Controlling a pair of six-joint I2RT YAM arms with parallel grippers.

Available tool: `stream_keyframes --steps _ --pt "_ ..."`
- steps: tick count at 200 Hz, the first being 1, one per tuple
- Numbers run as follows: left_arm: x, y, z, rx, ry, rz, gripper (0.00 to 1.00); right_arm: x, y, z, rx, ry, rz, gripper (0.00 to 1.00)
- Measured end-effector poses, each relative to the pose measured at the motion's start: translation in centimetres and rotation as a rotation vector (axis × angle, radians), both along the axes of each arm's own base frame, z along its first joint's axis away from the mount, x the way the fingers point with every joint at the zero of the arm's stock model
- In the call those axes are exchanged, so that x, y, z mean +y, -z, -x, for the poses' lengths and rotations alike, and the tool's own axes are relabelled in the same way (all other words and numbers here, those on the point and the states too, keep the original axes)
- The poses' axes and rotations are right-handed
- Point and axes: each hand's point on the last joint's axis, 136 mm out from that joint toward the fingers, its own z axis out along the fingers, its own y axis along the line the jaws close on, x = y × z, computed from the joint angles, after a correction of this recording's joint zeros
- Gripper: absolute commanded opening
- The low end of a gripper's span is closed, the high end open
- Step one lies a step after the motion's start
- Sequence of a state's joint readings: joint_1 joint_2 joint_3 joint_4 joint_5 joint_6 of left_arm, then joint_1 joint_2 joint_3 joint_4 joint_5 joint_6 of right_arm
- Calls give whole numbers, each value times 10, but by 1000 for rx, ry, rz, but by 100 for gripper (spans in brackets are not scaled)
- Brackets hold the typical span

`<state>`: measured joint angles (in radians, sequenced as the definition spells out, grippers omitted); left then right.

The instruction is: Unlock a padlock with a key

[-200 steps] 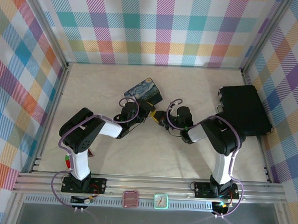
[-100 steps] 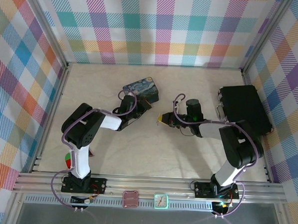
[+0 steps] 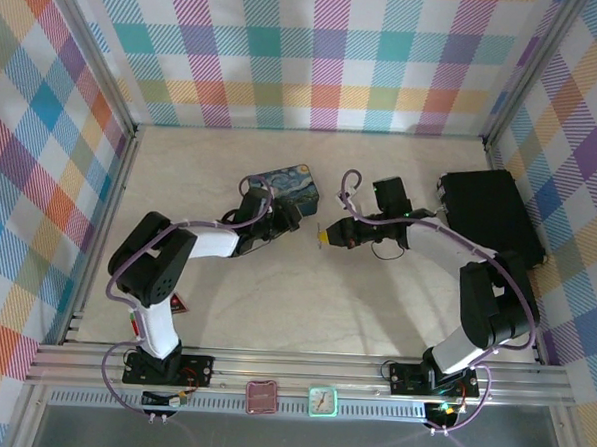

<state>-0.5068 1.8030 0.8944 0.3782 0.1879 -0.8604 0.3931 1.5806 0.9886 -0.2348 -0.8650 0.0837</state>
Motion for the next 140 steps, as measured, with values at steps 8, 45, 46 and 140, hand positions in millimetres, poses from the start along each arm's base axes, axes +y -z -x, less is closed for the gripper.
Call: stream_keyframes --steps 8,45,46,140 --pt "0 -11 3 -10 14 4 56 -1 0 1 0 -7 6 0" --pt "-6 -86 17 -131 113 92 53 -2 0 5 10 -19 18 0" --pt "-7 -89 18 -136 118 97 53 -2 0 5 11 -19 17 0" --pt "-59 -152 59 -259 462 329 43 6 -21 5 33 -35 -80 0"
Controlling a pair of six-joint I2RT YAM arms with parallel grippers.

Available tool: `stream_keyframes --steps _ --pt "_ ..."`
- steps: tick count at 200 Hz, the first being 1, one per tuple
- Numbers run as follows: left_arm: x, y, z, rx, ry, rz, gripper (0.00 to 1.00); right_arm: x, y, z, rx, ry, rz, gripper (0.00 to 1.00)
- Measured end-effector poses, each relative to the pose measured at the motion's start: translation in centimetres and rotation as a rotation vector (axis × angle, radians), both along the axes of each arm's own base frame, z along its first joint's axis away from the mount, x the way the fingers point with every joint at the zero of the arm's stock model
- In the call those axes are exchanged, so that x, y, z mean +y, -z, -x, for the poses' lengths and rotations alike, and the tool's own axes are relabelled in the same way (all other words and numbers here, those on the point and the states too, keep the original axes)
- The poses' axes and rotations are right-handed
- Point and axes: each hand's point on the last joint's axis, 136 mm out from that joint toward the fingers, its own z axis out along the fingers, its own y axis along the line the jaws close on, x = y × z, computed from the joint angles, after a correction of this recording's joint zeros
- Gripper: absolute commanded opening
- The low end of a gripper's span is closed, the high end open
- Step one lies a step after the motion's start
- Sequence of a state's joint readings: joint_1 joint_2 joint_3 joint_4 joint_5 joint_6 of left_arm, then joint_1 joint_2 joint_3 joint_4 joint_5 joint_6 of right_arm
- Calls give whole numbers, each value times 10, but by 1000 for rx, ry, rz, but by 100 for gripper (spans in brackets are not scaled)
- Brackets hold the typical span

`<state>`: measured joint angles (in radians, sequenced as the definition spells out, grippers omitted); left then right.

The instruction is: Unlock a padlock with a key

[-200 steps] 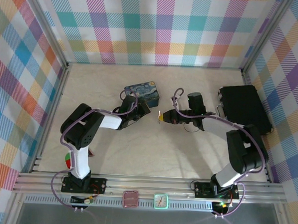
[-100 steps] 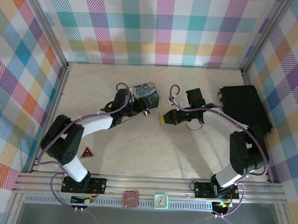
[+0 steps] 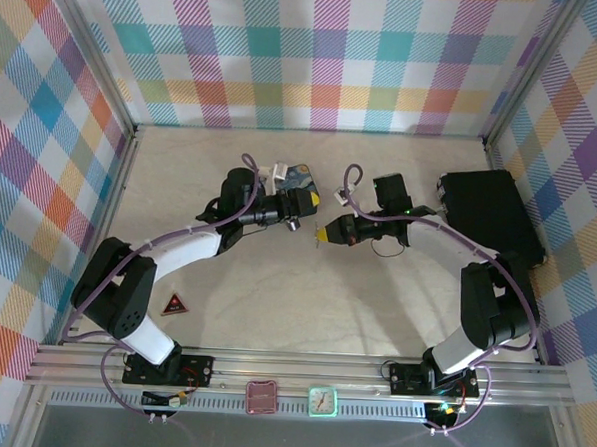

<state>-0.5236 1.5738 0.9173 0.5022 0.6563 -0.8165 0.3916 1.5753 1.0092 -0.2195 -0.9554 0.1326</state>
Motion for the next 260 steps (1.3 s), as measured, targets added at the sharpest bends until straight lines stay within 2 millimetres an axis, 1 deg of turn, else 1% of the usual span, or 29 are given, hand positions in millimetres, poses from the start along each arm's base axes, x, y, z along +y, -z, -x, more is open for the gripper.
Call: stream_keyframes --steps 26,49,70,93,117,152,163,168,178,195,222,260 --pt "-12 -1 11 -11 56 16 38 1 -9 -1 -14 3 -21 0" --pt "-17 -3 17 -22 85 28 34 0 -21 -3 -41 12 -49 0" --pt "-19 -5 20 -27 100 34 29 -3 -25 -7 -50 29 -65 0" --pt "-19 -4 21 -32 102 34 12 -5 -23 -8 -38 42 -72 0" --pt "-17 0 19 -30 86 27 0 -4 -25 -8 -25 40 -88 0" --pt "-17 0 17 -35 75 24 0 -3 -27 -8 -12 49 -90 0" --pt "-16 0 17 -35 71 25 0 -4 -28 -9 -12 58 -87 15" --pt "-16 0 16 -34 68 26 0 -4 -28 -9 -12 63 -86 20" --pt "-16 0 15 -26 59 26 0 -5 -29 -9 -22 76 -82 27" --pt "-16 1 14 -15 44 31 0 -8 -32 -9 -44 102 -84 33" --pt "-15 1 13 -8 34 40 0 -14 -32 -7 -81 158 -82 35" --pt "-15 -2 13 -13 30 56 0 -20 -30 -12 -140 229 -81 43"
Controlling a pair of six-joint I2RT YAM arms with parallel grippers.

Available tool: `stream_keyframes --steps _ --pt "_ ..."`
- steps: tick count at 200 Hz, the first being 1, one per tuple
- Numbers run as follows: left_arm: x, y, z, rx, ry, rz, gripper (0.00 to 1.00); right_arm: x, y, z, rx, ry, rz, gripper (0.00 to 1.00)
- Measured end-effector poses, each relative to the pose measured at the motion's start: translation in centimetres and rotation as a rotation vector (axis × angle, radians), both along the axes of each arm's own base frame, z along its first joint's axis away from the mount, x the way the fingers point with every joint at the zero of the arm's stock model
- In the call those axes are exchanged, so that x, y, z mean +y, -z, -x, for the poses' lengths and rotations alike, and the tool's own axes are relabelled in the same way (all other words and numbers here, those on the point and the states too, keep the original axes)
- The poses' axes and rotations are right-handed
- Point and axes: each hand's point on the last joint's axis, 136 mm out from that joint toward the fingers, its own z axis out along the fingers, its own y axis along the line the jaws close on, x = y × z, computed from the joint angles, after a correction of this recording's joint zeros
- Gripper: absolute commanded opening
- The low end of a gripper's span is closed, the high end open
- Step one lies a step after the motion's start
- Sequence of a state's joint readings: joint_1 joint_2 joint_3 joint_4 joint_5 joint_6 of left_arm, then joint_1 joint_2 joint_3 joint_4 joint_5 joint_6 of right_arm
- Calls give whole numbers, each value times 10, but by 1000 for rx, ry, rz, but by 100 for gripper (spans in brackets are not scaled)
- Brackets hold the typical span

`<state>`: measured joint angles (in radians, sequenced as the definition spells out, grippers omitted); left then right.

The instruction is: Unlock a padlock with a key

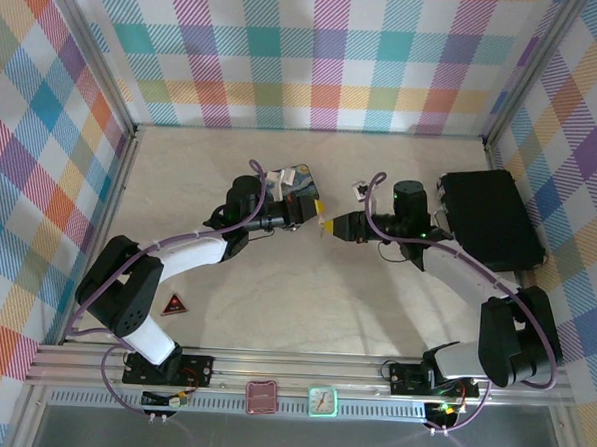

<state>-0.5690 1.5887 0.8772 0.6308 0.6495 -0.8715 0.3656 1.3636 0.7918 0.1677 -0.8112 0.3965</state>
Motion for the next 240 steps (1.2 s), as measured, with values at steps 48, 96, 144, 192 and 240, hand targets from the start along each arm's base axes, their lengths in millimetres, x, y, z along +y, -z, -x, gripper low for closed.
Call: stream_keyframes --steps 48,96,144,192,240 --pt "-8 -2 -5 -4 -8 51 0 -2 -2 -9 -43 49 -19 46" --pt "-14 15 -14 45 -26 66 0 -1 -11 -16 -71 74 -49 42" --pt "-15 2 -18 13 -48 111 0 0 5 -18 -17 92 -76 40" --pt "-14 -5 -22 3 -62 153 0 1 5 -20 -13 100 -122 28" --pt "-13 -11 -23 -3 -79 184 0 3 -3 -24 -27 106 -160 39"
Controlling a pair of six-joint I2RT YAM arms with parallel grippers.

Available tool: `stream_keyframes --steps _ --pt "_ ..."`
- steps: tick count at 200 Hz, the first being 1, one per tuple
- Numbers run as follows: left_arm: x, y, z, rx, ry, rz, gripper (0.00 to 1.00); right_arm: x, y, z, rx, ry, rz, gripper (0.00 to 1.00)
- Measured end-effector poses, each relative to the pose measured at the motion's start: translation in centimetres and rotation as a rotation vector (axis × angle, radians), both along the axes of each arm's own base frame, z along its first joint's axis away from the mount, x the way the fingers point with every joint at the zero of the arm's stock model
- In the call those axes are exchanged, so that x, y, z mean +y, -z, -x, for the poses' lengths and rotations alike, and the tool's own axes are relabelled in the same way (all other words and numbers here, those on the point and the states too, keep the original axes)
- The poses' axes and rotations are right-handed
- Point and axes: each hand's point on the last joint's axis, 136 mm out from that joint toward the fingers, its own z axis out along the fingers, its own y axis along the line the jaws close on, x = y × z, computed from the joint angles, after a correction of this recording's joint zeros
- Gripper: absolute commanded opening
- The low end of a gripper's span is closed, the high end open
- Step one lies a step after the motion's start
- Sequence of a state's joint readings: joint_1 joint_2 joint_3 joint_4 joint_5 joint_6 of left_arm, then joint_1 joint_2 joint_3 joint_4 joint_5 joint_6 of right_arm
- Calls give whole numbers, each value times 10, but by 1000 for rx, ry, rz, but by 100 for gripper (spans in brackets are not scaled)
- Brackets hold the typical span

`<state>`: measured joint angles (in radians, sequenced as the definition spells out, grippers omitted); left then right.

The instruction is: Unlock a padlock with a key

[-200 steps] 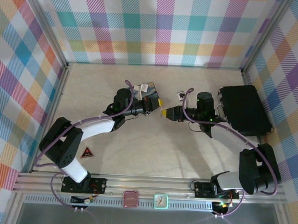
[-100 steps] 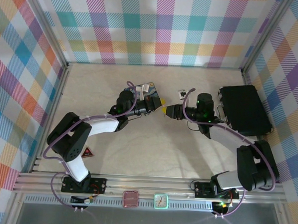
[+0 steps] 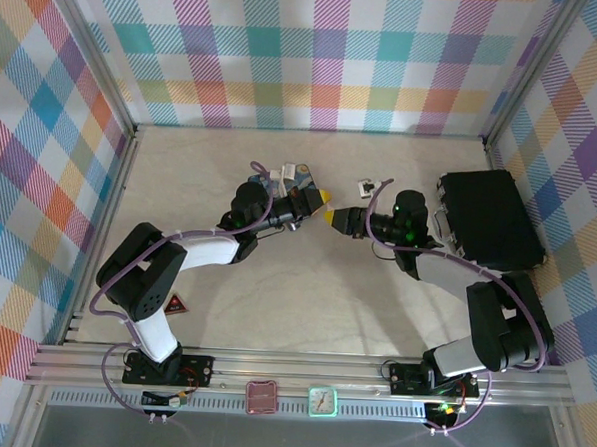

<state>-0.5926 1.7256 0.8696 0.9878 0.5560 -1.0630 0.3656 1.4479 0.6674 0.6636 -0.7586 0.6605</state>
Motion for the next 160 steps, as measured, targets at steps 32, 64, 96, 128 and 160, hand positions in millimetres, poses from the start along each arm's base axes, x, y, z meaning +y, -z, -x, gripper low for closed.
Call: stream_keyframes --steps 32,64,96,128,160 --pt "0 -1 -1 2 -3 22 0 -1 -1 -2 0 12 -2 39" --pt "1 0 -2 2 -14 30 0 0 -4 -5 -8 20 -17 30" --pt "1 5 -5 19 -25 32 0 1 0 -7 12 21 -23 1" --pt "1 6 -7 20 -34 31 0 2 4 -8 33 15 -26 0" --pt "2 5 -8 22 -45 35 12 2 3 -9 30 19 -29 0"
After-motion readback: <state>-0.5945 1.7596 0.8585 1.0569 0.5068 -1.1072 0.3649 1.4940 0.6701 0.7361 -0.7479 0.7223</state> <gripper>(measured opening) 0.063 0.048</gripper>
